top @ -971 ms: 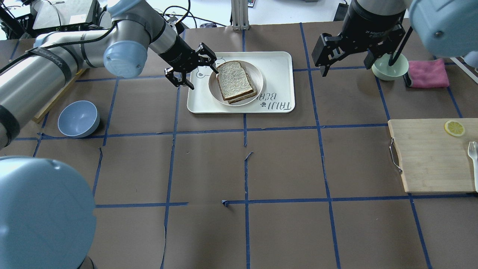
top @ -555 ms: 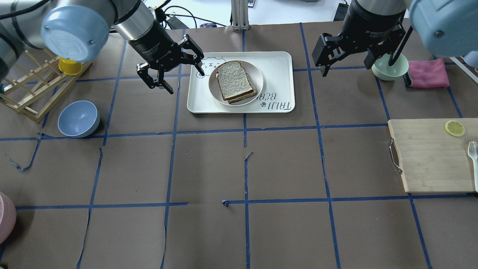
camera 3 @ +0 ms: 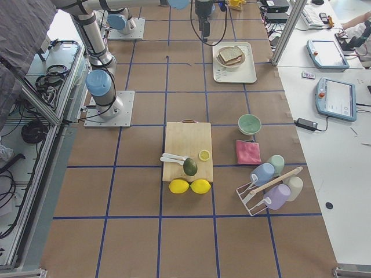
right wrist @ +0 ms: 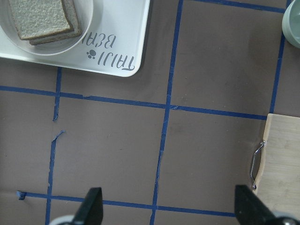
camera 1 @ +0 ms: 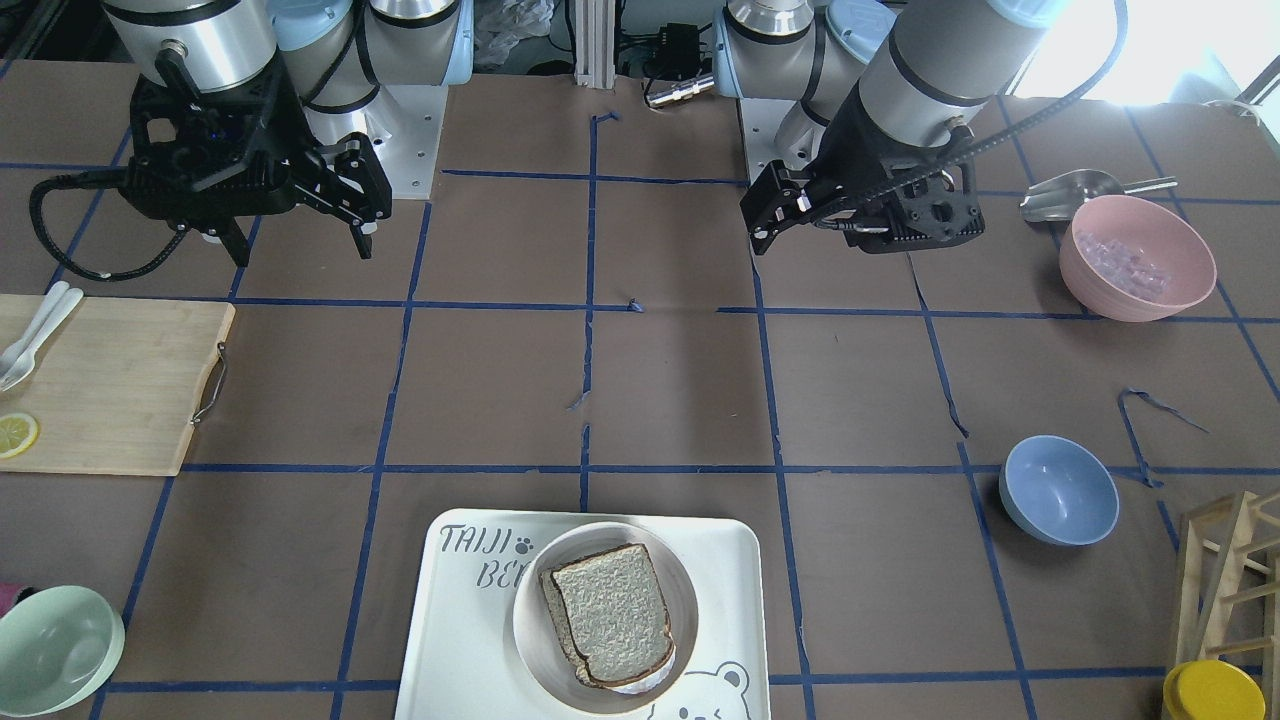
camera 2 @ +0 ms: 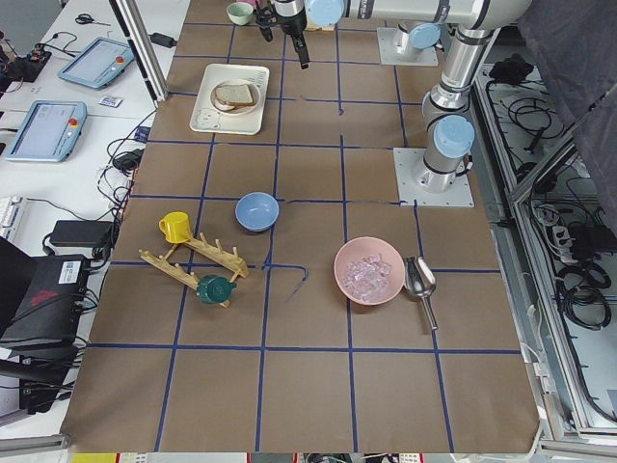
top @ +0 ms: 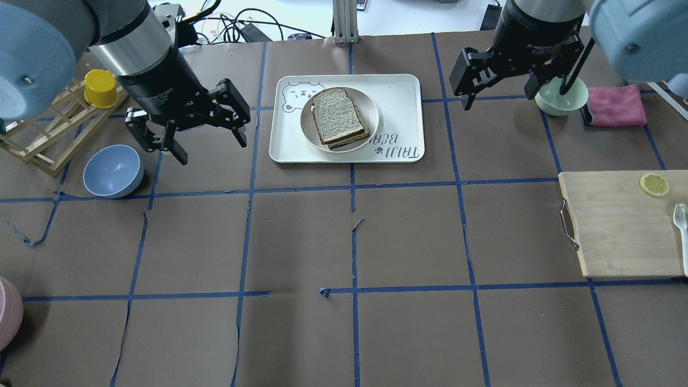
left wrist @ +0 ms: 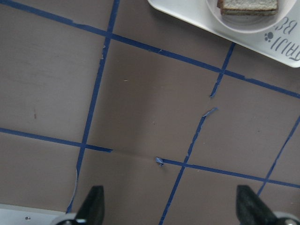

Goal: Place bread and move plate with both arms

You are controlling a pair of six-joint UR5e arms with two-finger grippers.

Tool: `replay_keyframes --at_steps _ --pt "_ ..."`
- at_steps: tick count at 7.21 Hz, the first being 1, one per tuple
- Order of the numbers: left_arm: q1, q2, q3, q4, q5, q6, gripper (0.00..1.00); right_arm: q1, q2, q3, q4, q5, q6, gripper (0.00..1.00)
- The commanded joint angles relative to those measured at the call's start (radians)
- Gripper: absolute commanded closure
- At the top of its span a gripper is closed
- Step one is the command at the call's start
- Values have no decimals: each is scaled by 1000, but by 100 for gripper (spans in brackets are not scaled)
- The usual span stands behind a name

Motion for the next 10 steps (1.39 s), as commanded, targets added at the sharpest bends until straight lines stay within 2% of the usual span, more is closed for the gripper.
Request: replay_keyframes --at_steps 1,3,6,10 --pt "19 14 -17 132 100 193 0 1 0 0 0 0 -1 0" --pt "19 -3 -3 167 100 259 0 1 0 0 1 0 -1 0" --pt "19 0 -6 175 85 149 0 1 0 0 0 2 0 0" --pt "19 14 -18 173 86 149 0 -1 3 0 1 -9 -3 0"
